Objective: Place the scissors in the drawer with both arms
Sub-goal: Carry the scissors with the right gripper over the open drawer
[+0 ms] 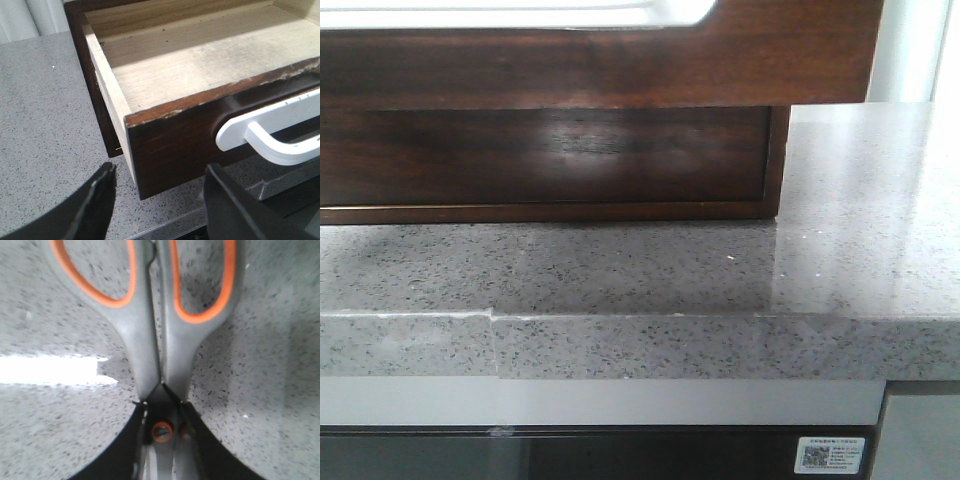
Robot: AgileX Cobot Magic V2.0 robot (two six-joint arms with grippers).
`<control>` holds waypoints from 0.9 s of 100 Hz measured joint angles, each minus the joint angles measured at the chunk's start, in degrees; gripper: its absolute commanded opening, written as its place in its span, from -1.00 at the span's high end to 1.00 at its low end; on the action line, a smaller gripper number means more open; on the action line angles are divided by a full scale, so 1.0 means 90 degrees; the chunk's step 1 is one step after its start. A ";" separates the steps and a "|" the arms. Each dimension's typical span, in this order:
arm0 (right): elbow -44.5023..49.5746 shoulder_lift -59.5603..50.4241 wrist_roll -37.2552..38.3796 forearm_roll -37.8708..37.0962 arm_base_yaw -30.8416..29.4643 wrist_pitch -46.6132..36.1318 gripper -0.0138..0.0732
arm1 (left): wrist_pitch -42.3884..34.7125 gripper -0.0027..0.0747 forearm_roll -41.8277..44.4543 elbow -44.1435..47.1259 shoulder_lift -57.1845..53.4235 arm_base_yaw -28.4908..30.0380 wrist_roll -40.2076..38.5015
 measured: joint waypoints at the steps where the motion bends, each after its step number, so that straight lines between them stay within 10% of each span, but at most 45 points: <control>1: 0.0000 -0.0048 -0.0011 0.0017 0.0015 0.0000 0.66 | 0.0000 -0.02 0.0000 0.0000 0.0000 0.0000 0.0000; 53: -0.1511 -0.2327 -0.0775 0.0686 0.1282 0.0065 0.66 | 0.0000 -0.02 0.0000 0.0000 0.0000 0.0000 0.0000; 90: -0.1887 -0.2939 -0.3092 0.2821 0.3436 0.0000 0.66 | 0.0000 -0.02 0.0000 0.0000 0.0000 0.0000 0.0000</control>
